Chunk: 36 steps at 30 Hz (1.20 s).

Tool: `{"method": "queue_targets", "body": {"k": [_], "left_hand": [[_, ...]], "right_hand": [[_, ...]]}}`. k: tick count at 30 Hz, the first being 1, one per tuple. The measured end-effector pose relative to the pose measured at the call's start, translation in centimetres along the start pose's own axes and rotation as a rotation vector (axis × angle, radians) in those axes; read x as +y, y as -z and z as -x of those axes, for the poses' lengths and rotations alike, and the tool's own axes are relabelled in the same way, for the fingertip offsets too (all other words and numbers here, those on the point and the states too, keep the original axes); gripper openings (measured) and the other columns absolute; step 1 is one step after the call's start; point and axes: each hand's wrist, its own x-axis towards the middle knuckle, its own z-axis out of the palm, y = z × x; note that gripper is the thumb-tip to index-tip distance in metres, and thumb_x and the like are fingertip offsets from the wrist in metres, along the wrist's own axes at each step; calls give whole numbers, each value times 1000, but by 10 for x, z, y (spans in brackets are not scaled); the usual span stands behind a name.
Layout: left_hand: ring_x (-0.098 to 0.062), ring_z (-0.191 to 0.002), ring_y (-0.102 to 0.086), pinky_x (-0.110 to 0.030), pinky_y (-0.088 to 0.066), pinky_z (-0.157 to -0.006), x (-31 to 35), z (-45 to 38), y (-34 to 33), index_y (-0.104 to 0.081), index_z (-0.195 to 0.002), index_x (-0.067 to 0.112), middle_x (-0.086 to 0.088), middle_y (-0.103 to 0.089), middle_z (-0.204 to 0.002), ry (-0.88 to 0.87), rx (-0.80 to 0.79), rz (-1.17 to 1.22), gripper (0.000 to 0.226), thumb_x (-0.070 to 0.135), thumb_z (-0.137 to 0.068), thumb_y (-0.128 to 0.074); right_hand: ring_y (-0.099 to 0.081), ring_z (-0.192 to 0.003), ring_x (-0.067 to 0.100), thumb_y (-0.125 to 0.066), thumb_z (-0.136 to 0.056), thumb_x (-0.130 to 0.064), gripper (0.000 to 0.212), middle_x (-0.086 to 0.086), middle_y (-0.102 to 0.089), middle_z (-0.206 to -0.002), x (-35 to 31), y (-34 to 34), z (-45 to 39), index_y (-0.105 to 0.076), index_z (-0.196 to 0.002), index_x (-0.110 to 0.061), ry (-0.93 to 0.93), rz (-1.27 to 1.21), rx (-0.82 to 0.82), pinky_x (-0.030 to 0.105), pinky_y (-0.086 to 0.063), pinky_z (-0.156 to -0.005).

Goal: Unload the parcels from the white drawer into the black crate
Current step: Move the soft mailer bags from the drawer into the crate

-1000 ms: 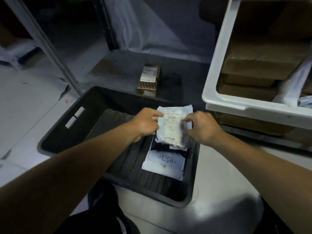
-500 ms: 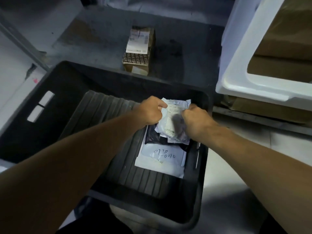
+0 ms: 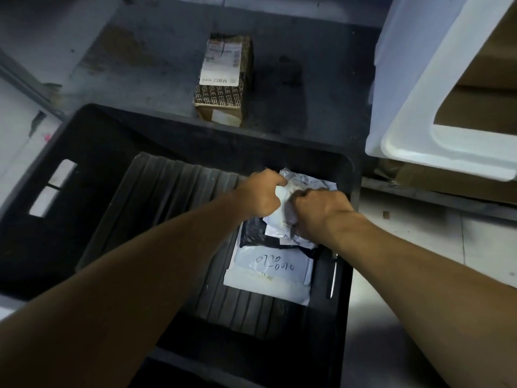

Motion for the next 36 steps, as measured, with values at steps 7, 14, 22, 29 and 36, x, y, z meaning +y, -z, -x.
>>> {"method": "queue_targets", "body": {"k": [7,14,22,29,36], "left_hand": [[-28,-126,-58,-29,-45,-101,2,6,5,-50,-148,12,-12,-60,-140,-20,17,-16,59,11,-92,-70],[-35,-144,-35,-47,-37,-114,20,51,44,-38,-152,21,-14,-40,-155,-47,3,-650,72,44,-90,-66],[-33,-155,-8,-55,-20,-123,80,151,94,-18,-161,22,-11,-11,-169,-46,53,-900,94,60,-88,-65],[-33,-157,4,-56,-11,-125,113,216,88,7,-162,23,-8,7,-170,-68,185,-903,108,66,-88,-60],[-35,-156,11,-58,-9,-123,158,254,87,13,-161,22,-11,10,-170,-187,459,-920,110,73,-88,-52]], "right_hand": [[-54,-130,28,-71,-92,-36,62,9,-57,-141,0,-2,-3,-48,-144,-12,-9,11,16,37,-47,-102],[-28,-148,31,-70,-92,-37,80,12,-31,-160,10,16,40,-28,-156,-12,69,-38,147,42,-36,-115],[-21,-152,33,-65,-95,-40,83,12,-24,-163,19,43,134,-19,-161,-19,67,-59,361,45,-34,-117],[-34,-142,30,-62,-94,-47,77,8,-34,-154,36,46,214,-24,-157,-23,56,-66,523,42,-44,-108],[-12,-156,31,-54,-98,-52,78,7,-16,-169,84,55,286,-15,-162,-29,-90,-142,672,46,-21,-124]]}}
